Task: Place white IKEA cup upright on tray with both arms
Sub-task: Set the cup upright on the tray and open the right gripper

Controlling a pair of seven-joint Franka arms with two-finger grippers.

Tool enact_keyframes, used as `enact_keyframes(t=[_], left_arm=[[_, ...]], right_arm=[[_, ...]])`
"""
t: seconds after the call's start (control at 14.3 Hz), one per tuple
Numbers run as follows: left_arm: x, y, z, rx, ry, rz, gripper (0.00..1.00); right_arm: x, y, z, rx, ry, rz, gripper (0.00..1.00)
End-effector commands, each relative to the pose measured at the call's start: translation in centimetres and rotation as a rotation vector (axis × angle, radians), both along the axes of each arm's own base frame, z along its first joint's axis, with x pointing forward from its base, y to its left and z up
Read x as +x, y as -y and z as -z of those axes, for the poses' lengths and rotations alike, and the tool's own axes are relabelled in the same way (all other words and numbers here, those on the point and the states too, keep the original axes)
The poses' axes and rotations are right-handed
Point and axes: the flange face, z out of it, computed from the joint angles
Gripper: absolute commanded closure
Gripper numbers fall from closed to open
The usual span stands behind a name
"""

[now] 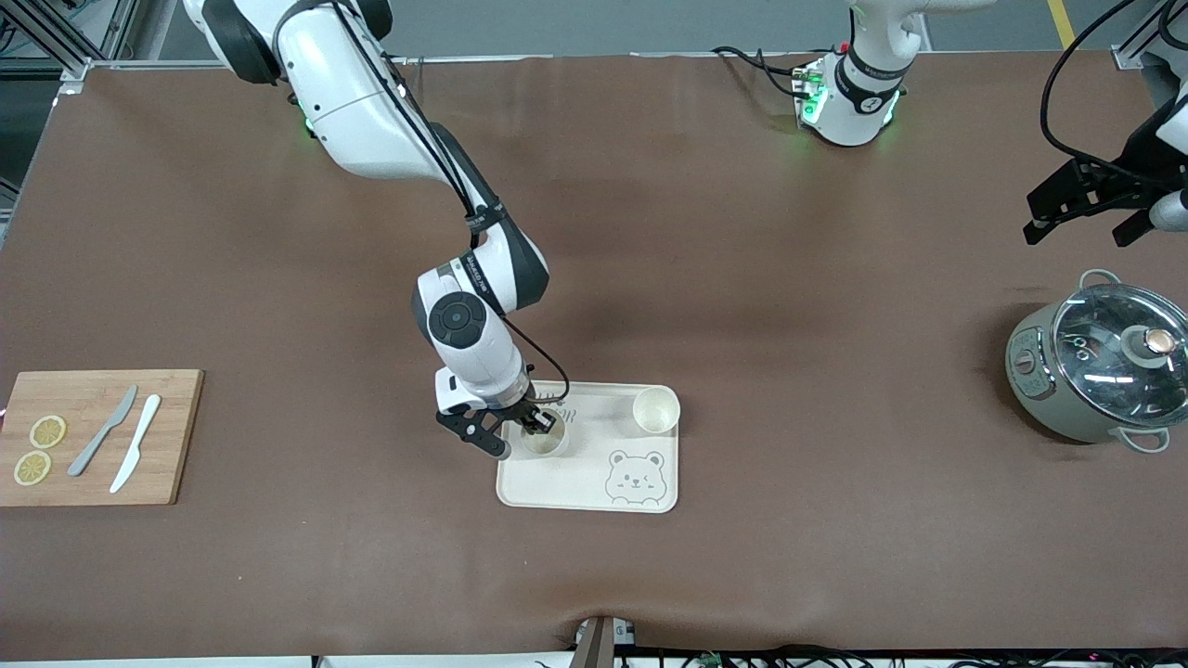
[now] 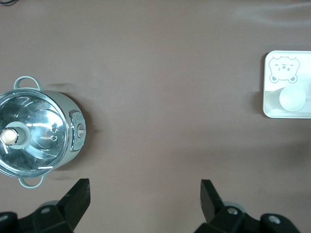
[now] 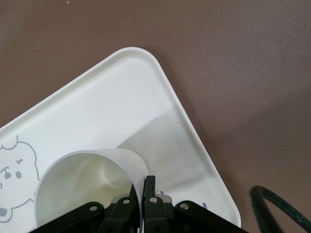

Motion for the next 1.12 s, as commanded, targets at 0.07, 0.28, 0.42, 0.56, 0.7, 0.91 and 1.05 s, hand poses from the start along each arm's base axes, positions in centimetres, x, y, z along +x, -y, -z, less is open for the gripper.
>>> enact_keyframes(t=[0.07, 0.28, 0.42, 0.56, 0.7, 0.91, 1.05], left_arm=[[-0.5, -0.2, -0.1, -0.018, -0.025, 0.011, 0.00], [-1.0, -0.1, 0.8, -0.004, -0.096, 0.023, 0.00], [-1.3, -0.2, 1.3, 0.005, -0.134, 0.035, 0.00], [-1.5, -0.3, 1.9, 0.076, -0.167, 0.092, 0.00], [-1.5, -0.4, 2.4, 0.107, -0.182, 0.122, 0.00], [-1.4, -0.4, 3.0, 0.112, -0.193, 0.125, 0.00], [-1.1, -0.4, 3.4, 0.110, -0.201, 0.126, 0.00]], right_arm=[[0.4, -0.5, 0.2, -0.009, 0.026, 0.019, 0.88], [0.4, -0.5, 0.1, -0.009, 0.030, 0.018, 0.01], [0.3, -0.7, 0.0, -0.018, 0.036, 0.008, 0.00], [0.3, -0.7, -0.1, -0.024, 0.041, -0.001, 0.00], [0.3, -0.8, -0.4, -0.024, 0.039, -0.002, 0.00], [0.6, -0.6, -2.3, -0.010, 0.038, 0.005, 0.00], [0.3, -0.7, -3.2, -0.020, 0.007, 0.002, 0.00]])
